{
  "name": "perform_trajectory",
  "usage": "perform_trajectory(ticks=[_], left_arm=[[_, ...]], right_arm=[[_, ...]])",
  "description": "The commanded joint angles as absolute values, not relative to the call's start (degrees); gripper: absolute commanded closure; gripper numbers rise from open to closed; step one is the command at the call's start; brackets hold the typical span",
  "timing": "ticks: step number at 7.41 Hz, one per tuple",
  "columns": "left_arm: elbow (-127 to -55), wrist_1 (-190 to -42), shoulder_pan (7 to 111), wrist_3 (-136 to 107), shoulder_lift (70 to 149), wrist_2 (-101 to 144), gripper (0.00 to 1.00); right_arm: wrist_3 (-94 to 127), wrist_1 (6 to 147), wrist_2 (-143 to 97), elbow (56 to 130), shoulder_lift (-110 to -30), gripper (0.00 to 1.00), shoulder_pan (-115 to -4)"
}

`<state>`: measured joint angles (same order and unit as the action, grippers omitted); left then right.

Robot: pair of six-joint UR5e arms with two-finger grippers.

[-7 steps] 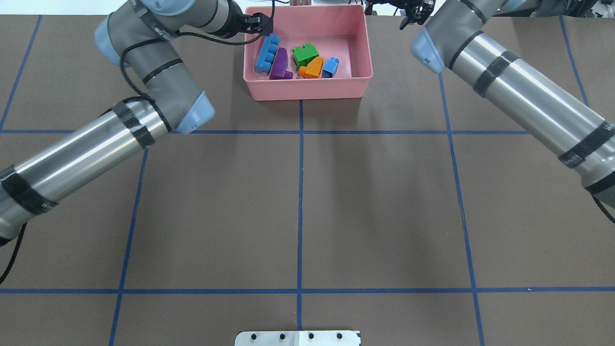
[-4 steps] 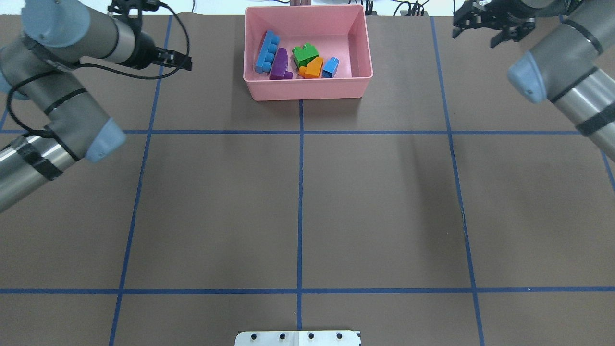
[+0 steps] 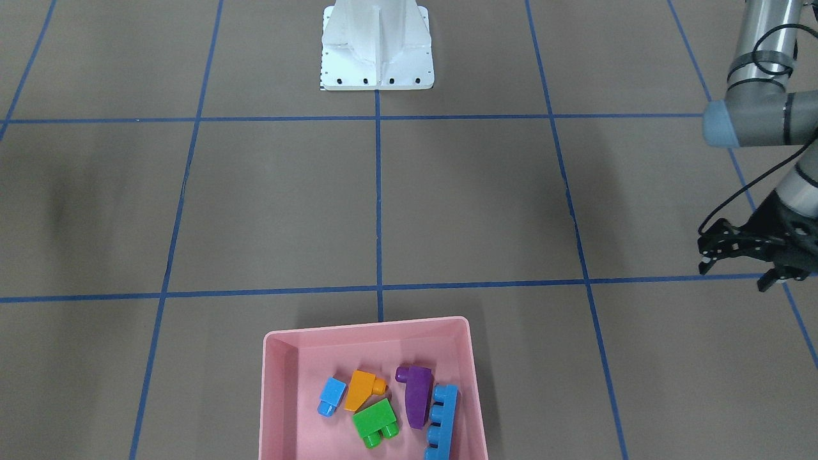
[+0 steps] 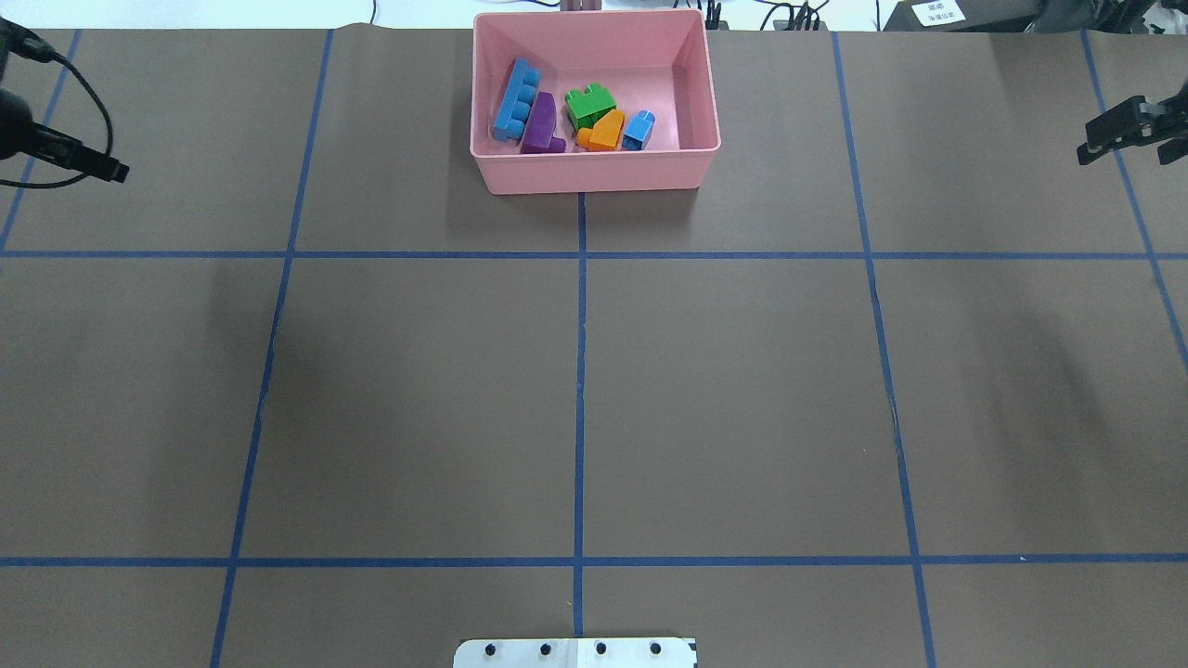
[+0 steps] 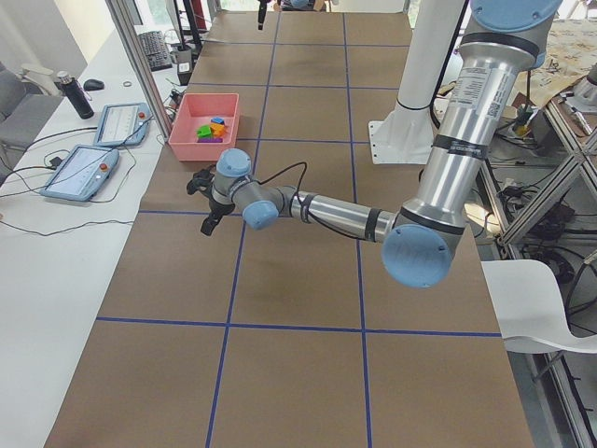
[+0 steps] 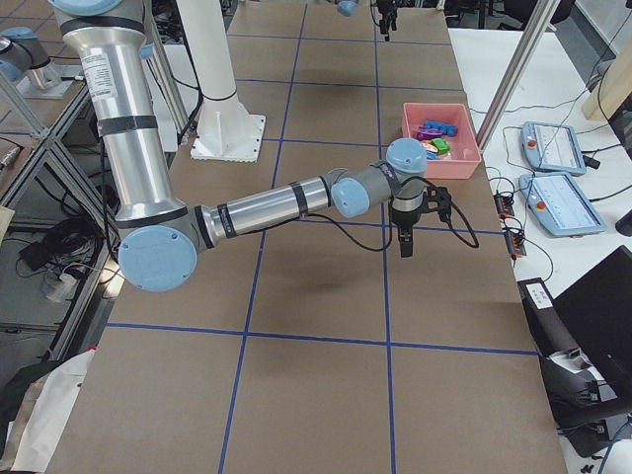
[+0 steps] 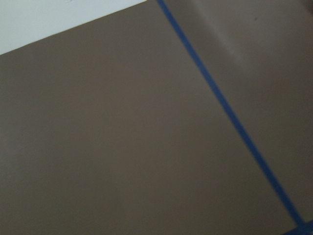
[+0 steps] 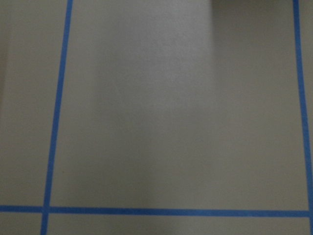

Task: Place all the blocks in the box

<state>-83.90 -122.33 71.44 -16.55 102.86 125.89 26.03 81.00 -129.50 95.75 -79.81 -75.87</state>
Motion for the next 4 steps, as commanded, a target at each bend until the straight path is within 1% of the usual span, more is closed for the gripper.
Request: perform_trajectory(ticks=[1,2,3,4], left_arm=[[-85.51,-112.54,82.32,-4.01,99.33,134.2,0.0],[-88.56,-105.02,82.88,-3.43,98.01,134.73,0.0],[-92.42,-99.11,83.05,-1.17,94.95,135.0,0.0],[-94.81,-94.62,83.32,-0.27,91.62,136.74,0.0]], right_arm=[[16.05,86.1,-132.97,95.36,-83.22,0.0,-79.1],[12.6,88.31,-132.98,95.45,-84.1,0.0,-79.97],[10.22,89.46,-133.07,95.45,-85.16,0.0,-80.59],[9.76,89.91,-134.11,95.45,-85.51,0.0,-81.2]])
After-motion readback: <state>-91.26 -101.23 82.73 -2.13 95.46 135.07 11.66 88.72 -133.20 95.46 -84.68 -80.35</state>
